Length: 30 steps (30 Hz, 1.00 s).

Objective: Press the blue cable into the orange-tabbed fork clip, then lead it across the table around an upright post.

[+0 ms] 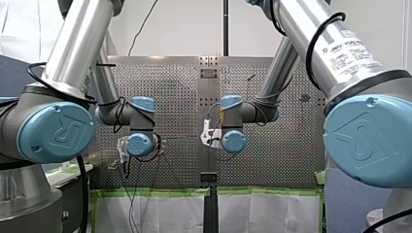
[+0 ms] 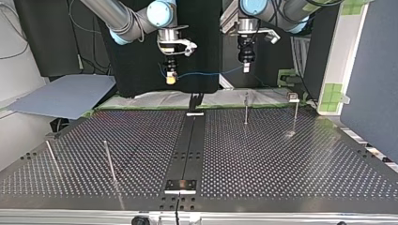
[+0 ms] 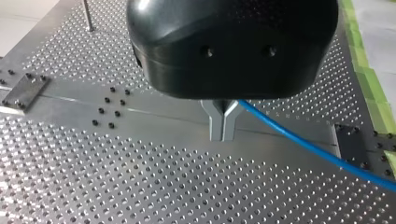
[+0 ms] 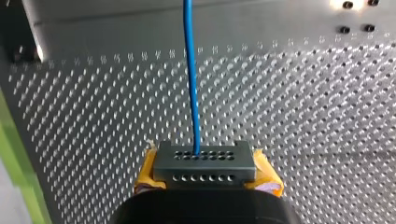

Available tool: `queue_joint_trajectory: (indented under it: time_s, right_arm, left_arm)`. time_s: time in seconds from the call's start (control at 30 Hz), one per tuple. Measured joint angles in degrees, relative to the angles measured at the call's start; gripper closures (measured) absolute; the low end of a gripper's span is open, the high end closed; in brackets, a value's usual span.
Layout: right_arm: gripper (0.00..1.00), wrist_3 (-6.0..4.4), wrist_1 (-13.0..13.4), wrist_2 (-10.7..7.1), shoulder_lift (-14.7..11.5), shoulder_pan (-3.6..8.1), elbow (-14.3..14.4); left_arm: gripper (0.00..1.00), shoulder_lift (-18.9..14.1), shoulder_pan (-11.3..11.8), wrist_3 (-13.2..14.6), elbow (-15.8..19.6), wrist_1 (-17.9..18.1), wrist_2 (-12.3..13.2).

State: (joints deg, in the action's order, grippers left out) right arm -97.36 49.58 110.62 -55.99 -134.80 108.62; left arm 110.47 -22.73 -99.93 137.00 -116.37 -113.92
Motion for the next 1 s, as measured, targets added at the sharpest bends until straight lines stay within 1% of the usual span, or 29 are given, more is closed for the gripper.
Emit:
queue_joint_trajectory:
  time_s: [0.03, 0.17, 0.33, 0.43, 0.53, 0.63, 0.77, 0.87, 1.0]
  right_arm:
    - [1.00, -0.28, 0.49, -0.64, 0.54, 0.09, -0.40]
    - [1.00, -0.82, 1.83, -2.74, 2.52, 0.28, -1.83]
    - [1.00, -1.57, 2.87, -5.51, 5.27, 0.37, -3.93]
    - [1.00, -1.73, 2.95, -7.06, 6.82, 0.46, -5.39]
    - [1.00, -1.77, 3.01, -8.50, 8.55, 0.62, -6.99]
    - [1.00, -1.79, 3.05, -9.24, 10.43, 0.89, -8.18]
    - [1.00, -1.72, 2.99, -10.08, 12.75, 1.42, -9.26]
    - [1.00, -1.68, 2.98, -10.93, 14.31, 1.95, -9.97]
    - [1.00, -1.63, 2.90, -11.54, 16.60, 2.60, -10.78]
  left_arm:
    - [1.00, 0.32, 0.43, -0.09, 0.00, 0.35, 0.43]
    - [1.00, 2.12, 2.48, 0.04, 0.00, 2.28, 2.47]
    - [1.00, 3.07, 4.88, 0.31, 0.00, 3.45, 4.87]
    - [1.00, 3.90, 6.35, 0.74, 0.00, 3.79, 6.34]
    - [1.00, 5.38, 8.04, 1.24, 0.00, 4.45, 7.70]
    - [1.00, 7.13, 9.83, 1.48, 0.00, 5.62, 8.13]
    - [1.00, 9.61, 12.22, 1.57, 0.00, 6.44, 7.98]
    - [1.00, 11.40, 13.13, 1.69, 0.00, 6.61, 8.33]
    - [1.00, 13.52, 13.50, 2.76, 0.00, 6.89, 9.24]
